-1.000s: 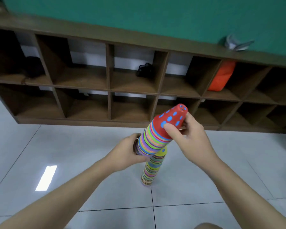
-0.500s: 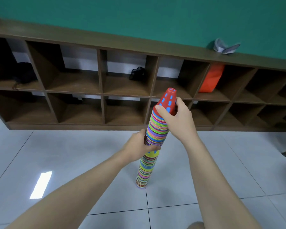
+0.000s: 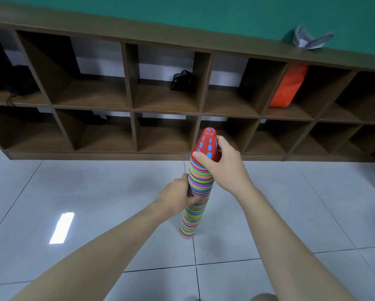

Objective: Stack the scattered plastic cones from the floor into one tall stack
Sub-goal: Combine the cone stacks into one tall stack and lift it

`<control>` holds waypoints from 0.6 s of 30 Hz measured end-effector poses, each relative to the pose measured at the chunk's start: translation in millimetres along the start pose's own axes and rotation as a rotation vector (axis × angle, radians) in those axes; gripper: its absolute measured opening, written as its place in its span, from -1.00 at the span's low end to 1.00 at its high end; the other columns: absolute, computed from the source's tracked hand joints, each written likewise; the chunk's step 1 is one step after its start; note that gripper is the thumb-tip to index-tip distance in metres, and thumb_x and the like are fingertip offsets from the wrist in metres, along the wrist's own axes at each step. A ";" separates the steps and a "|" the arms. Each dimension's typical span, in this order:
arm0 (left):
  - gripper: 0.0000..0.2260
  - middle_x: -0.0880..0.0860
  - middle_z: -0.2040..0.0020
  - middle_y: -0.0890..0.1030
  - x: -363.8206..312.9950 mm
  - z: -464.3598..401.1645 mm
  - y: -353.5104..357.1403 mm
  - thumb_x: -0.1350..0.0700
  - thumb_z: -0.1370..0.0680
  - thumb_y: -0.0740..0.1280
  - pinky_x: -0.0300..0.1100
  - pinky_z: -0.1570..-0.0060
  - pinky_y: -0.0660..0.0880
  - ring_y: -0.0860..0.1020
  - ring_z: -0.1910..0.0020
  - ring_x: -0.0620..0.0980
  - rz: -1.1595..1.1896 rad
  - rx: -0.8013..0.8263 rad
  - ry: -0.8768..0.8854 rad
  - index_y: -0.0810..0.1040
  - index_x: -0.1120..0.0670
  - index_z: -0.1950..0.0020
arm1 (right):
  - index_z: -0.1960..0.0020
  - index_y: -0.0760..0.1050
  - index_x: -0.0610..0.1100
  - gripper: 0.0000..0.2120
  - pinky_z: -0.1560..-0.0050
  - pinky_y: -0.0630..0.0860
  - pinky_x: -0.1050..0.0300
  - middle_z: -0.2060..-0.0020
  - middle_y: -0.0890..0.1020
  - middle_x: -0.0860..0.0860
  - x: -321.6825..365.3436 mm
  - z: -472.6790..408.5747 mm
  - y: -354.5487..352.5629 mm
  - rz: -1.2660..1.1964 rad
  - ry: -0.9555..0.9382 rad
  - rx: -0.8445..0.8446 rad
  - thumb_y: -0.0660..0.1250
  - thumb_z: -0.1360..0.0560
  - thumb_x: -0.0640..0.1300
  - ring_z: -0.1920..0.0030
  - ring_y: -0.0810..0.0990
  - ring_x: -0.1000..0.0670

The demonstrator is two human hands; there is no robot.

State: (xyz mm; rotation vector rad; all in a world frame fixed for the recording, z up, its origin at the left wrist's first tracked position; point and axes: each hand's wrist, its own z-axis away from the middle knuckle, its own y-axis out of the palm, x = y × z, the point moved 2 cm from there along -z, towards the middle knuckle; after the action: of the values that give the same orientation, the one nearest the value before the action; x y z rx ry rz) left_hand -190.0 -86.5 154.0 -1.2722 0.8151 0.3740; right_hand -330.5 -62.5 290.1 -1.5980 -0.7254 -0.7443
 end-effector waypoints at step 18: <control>-0.41 -0.05 0.28 0.54 21.3 4.4 9.7 -0.17 -0.46 0.49 -0.12 0.32 0.42 0.55 0.22 -0.01 -0.031 0.042 -0.042 0.35 0.00 -0.37 | -0.39 0.37 0.02 -0.42 0.02 0.63 0.21 -0.19 0.57 0.11 -23.6 -5.2 2.8 -0.083 0.025 0.058 0.47 -0.45 0.15 -0.13 0.60 0.05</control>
State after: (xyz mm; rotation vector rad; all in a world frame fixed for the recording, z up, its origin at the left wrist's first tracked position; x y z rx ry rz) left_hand -180.7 -83.4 132.3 -1.2330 0.7629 0.3560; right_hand -343.0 -69.3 270.3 -1.5110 -0.7922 -0.7949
